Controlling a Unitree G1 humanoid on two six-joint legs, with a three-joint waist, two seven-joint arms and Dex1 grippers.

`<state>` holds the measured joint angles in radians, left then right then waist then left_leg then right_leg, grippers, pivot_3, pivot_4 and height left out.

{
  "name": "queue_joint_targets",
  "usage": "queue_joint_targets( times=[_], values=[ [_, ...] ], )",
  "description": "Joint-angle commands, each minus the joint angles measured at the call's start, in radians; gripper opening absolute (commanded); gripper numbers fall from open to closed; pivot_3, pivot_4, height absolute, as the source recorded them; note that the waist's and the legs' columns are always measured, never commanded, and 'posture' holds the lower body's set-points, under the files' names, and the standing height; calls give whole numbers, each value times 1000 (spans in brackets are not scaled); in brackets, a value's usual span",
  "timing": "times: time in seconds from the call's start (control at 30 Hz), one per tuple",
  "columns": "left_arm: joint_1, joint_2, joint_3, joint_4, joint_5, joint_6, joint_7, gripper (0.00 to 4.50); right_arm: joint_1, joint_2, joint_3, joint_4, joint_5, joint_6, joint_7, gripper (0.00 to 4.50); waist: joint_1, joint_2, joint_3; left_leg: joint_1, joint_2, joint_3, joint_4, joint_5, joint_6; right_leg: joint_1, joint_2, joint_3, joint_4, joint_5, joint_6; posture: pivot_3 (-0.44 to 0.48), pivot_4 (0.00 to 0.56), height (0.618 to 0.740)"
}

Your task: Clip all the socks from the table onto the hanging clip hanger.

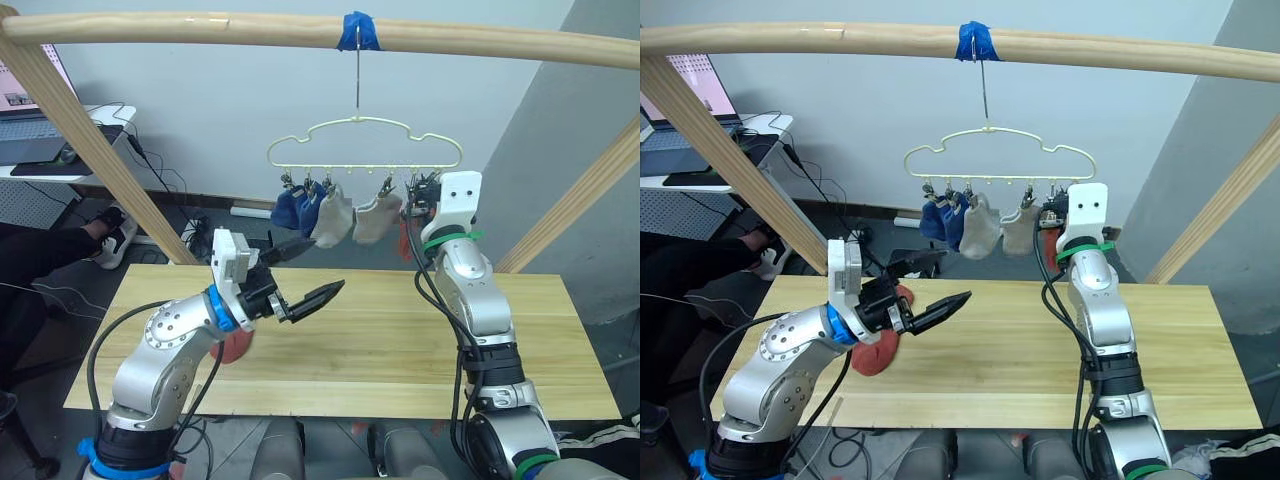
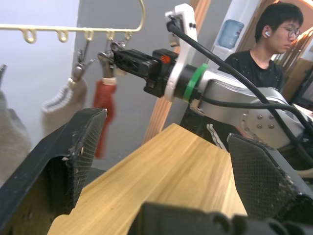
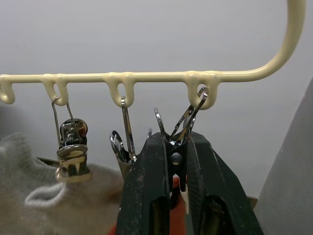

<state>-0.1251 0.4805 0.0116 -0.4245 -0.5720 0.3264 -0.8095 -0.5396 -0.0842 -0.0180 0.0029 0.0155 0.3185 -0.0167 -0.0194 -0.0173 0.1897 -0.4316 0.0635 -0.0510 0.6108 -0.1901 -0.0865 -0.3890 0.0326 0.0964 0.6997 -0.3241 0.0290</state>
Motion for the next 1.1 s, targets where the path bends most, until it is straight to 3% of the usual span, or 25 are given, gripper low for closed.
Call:
queue_joint_targets(
  times=[0.03,0.17,0.37,1.1],
  values=[
    [8,-3,1,-42,-1,-8,12,4500,-2,-16,-12,-57,3,3,16,122,1,0,0,0,0,0,0,0,0,0,0,0,0,0,0,120,138,740],
    [13,0,2,-41,1,-10,19,4500,8,-25,-8,-58,18,22,45,122,3,0,0,0,0,0,0,0,0,0,0,0,1,0,0,122,141,740],
    [14,4,4,-41,1,-8,20,4500,6,-11,-5,-61,19,30,45,2251,4,0,0,0,0,0,0,0,0,0,0,0,1,0,0,120,149,740],
    [-4,13,4,-21,6,-13,6,4500,-49,44,-6,-10,13,3,2,2251,14,0,0,1,0,0,1,0,0,0,0,0,1,0,0,121,150,740]
  ],
)
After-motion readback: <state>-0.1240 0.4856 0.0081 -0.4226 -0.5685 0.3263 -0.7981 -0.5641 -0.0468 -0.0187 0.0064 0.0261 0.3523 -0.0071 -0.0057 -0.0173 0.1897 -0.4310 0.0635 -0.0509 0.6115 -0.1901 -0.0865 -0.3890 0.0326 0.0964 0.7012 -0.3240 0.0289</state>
